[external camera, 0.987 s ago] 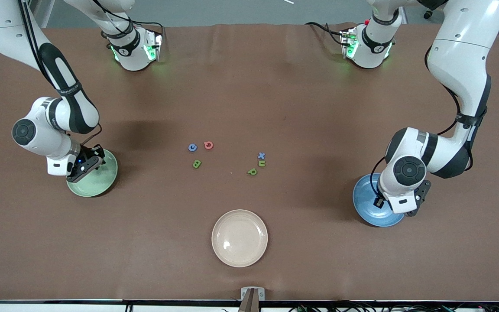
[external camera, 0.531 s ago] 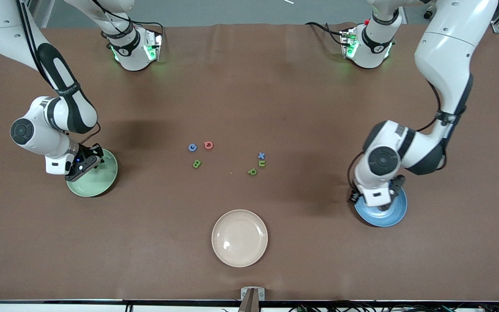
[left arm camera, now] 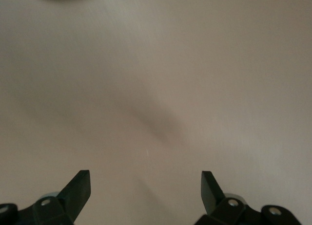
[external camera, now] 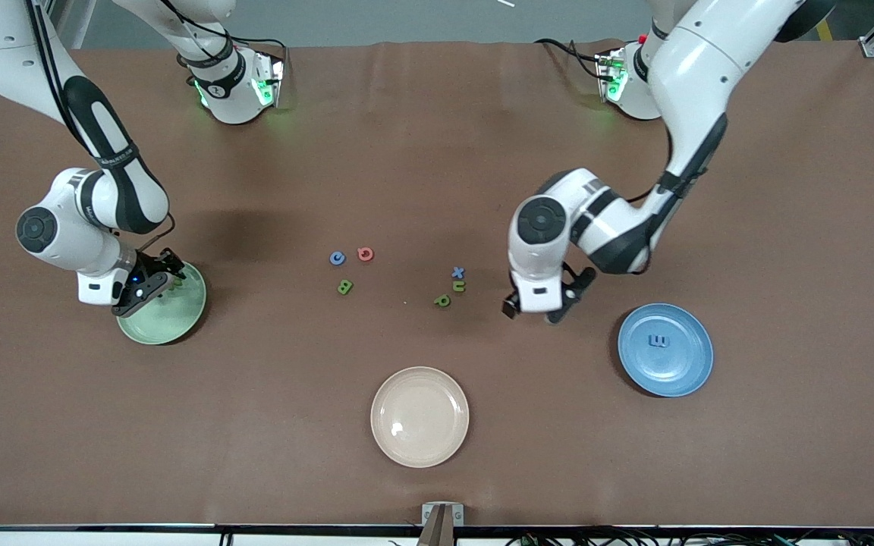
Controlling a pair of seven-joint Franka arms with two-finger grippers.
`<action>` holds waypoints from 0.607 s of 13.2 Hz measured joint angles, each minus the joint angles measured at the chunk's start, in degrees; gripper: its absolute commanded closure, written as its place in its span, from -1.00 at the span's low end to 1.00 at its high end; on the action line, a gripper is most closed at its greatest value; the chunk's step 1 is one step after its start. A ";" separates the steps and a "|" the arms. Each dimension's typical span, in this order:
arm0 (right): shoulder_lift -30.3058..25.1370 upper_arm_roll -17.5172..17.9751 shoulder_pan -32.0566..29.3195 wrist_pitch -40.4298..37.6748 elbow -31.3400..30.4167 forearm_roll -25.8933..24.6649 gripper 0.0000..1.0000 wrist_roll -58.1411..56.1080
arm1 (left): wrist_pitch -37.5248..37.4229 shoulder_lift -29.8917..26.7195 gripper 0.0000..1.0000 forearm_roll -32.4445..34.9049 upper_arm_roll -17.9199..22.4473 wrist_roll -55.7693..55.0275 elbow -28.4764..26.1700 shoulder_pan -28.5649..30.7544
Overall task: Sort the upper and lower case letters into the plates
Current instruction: 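Move the left gripper and the right gripper back to the letters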
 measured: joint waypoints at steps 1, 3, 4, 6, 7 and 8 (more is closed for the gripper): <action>-0.37 0.00 -0.44 -2.01 1.20 0.01 -0.69 0.00 | 0.17 0.86 -0.97 0.00 0.01 0.00 0.74 -1.70; -2.03 0.04 -0.71 -10.69 6.16 0.14 -0.67 0.18 | 0.32 2.77 -0.93 0.00 0.04 0.07 2.73 -4.22; -3.30 0.33 -0.71 -16.12 9.26 0.28 -0.69 1.29 | 0.37 3.75 -0.92 0.00 0.04 0.13 3.75 -5.32; -5.93 1.99 -0.31 -25.59 14.65 0.38 -0.69 7.93 | 0.40 5.64 -0.88 0.00 0.08 0.31 5.42 -7.76; -7.23 2.88 0.70 -28.49 16.27 0.43 -0.69 13.29 | 0.40 6.39 -0.86 0.00 0.16 0.31 5.92 -8.93; -8.43 3.44 2.56 -29.87 16.98 0.60 -0.72 19.63 | 0.40 7.07 -0.83 0.00 0.24 0.64 6.30 -9.95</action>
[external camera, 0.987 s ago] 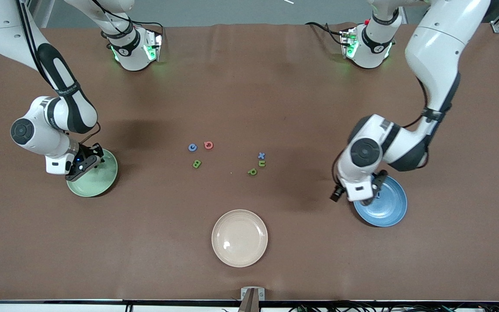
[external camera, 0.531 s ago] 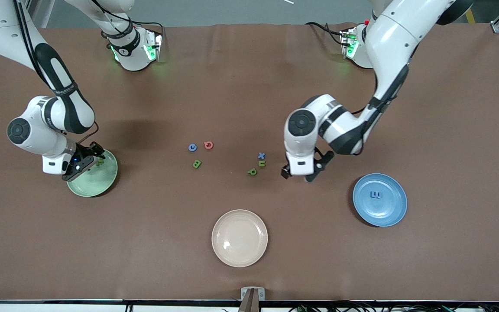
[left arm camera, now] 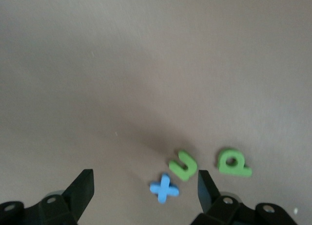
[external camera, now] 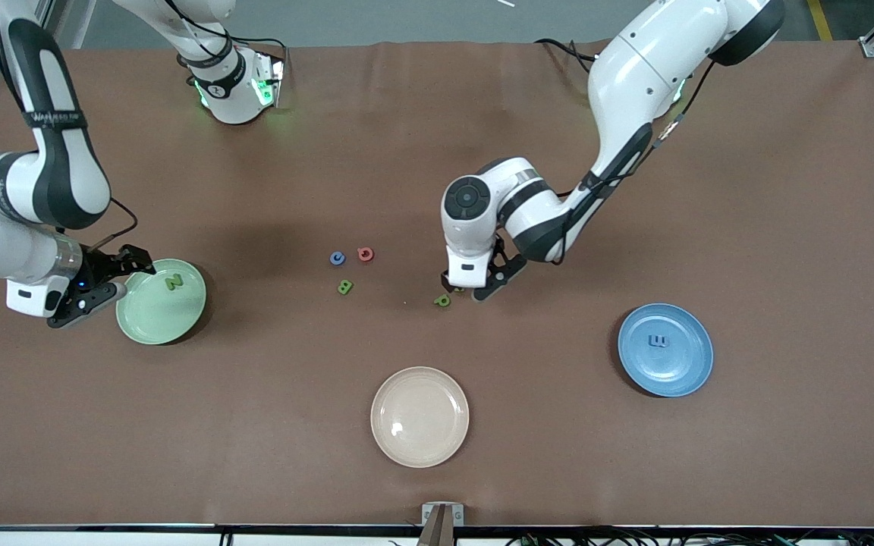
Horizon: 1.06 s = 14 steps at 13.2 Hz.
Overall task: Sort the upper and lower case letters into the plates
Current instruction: 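Move the left gripper and the right gripper back to the letters, then grasp the blue x with the left gripper while the right gripper grasps green B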
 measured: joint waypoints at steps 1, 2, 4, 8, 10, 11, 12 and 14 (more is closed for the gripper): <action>-1.01 0.31 2.73 -0.62 0.17 0.38 -0.75 7.65 | 0.01 0.59 -0.78 0.00 0.04 0.89 0.36 -0.96; -1.61 0.50 6.05 -0.89 0.17 0.76 -0.80 15.71 | 0.01 1.07 -0.76 0.19 0.14 2.13 0.69 -1.89; -1.80 0.75 13.27 -0.81 0.13 1.03 -0.88 32.86 | 0.01 1.42 -0.67 0.94 0.24 4.66 0.89 -2.97; -0.48 0.82 22.06 3.30 -0.04 1.02 -0.97 58.53 | 0.00 2.32 -0.56 1.06 0.27 7.57 0.90 -3.31; 1.90 0.44 22.11 6.84 -0.16 1.02 -1.00 61.34 | 0.02 2.84 -0.48 1.06 0.29 9.58 0.90 -3.32; 3.08 0.21 22.11 7.84 -0.14 1.02 -1.00 61.46 | 0.28 3.08 -0.48 1.06 0.30 10.41 0.90 -3.32; 3.82 0.19 22.14 8.06 0.00 1.02 -1.00 61.46 | 0.79 3.31 -0.48 1.54 0.31 10.79 0.91 -3.33; 4.16 0.26 22.41 8.06 0.16 1.02 -0.98 61.45 | 1.43 3.75 -0.42 3.71 0.31 11.19 0.92 -3.33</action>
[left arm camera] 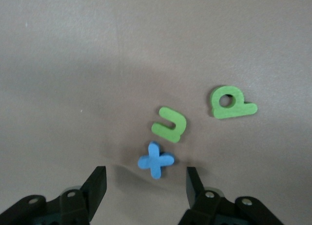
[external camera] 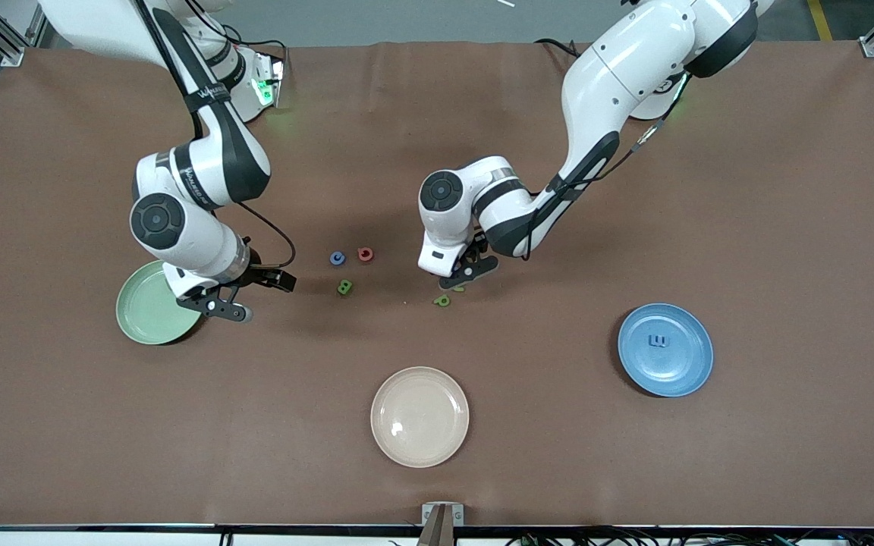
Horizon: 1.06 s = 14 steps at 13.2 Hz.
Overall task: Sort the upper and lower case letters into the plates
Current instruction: 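Grasp the blue x with the left gripper while the right gripper grasps green B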
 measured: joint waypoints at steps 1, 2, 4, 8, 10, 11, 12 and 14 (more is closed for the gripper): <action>-0.02 0.04 0.26 0.00 0.08 0.00 -0.95 0.00 | 0.10 0.19 -0.37 0.37 0.00 0.70 0.00 -0.01; -0.02 0.05 0.81 0.00 0.15 0.00 -0.95 0.01 | 0.11 0.31 -0.35 0.46 0.00 1.87 0.00 -0.02; 0.03 0.10 2.82 0.03 0.16 0.04 -0.95 1.85 | 0.11 0.43 -0.33 0.47 0.00 3.96 -0.05 -0.03; 3.19 0.17 8.43 5.14 -0.33 0.07 -0.95 14.45 | 0.16 0.46 -0.16 0.47 0.03 6.18 0.00 -0.03; 5.86 0.17 10.97 7.90 -0.41 0.07 -0.91 19.02 | 0.25 0.45 -0.15 0.47 0.02 6.26 0.05 -0.03; 7.15 0.17 11.73 9.48 -0.51 0.07 -0.83 20.13 | 0.25 0.45 -0.14 0.47 0.02 6.26 0.06 -0.02; 8.46 0.17 12.14 11.37 -0.72 0.07 -0.80 21.31 | 0.26 0.45 -0.11 0.47 0.03 6.26 0.10 0.01; 11.22 0.15 12.53 15.88 -1.45 0.07 -0.70 23.27 | 0.26 0.45 -0.10 0.47 0.04 6.26 0.13 0.12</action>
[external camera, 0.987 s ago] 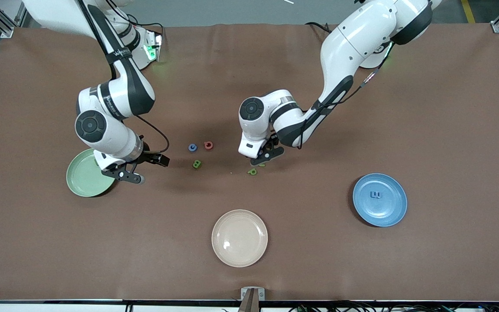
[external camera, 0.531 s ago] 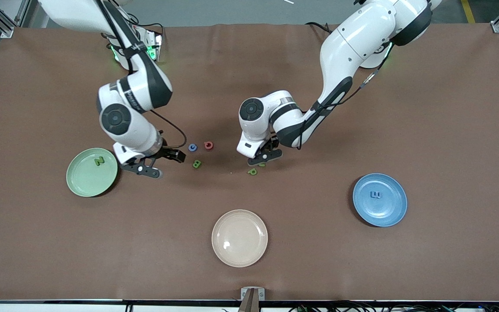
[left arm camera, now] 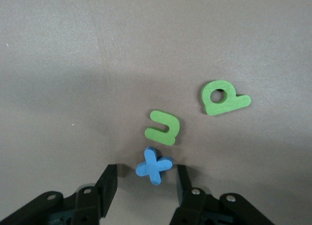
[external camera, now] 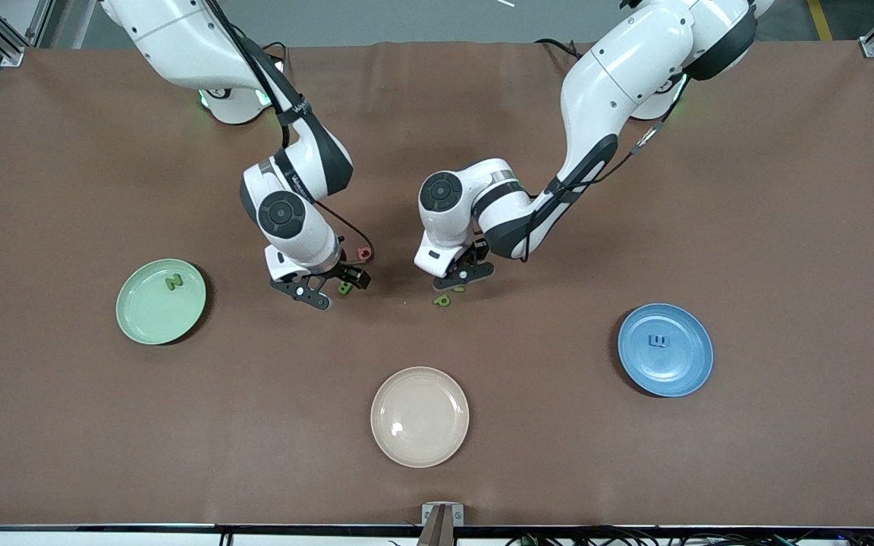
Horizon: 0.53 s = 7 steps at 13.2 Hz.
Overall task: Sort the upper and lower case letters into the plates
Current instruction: 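Grasp the blue x with the left gripper while the right gripper grasps green B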
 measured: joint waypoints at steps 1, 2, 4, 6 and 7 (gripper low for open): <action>1.25 0.00 0.18 1.57 -0.28 0.00 -0.65 0.44 | 0.00 0.00 -0.10 0.00 0.00 0.01 0.02 0.05; 2.30 0.00 0.26 2.47 -0.35 0.00 -0.57 0.69 | 0.00 0.00 -0.10 0.00 0.00 0.01 0.02 0.06; 3.20 -0.06 0.27 3.27 -0.34 0.00 -0.44 0.91 | 0.00 0.00 -0.10 0.00 0.04 0.03 0.07 0.09; 3.29 -0.23 0.26 3.32 -0.34 0.00 -0.18 1.01 | 0.00 0.00 -0.06 0.00 0.13 0.44 0.14 0.14; 3.32 -0.32 0.26 3.40 -0.34 0.00 -0.08 1.02 | 0.00 0.00 -0.03 0.00 0.19 0.62 0.15 0.14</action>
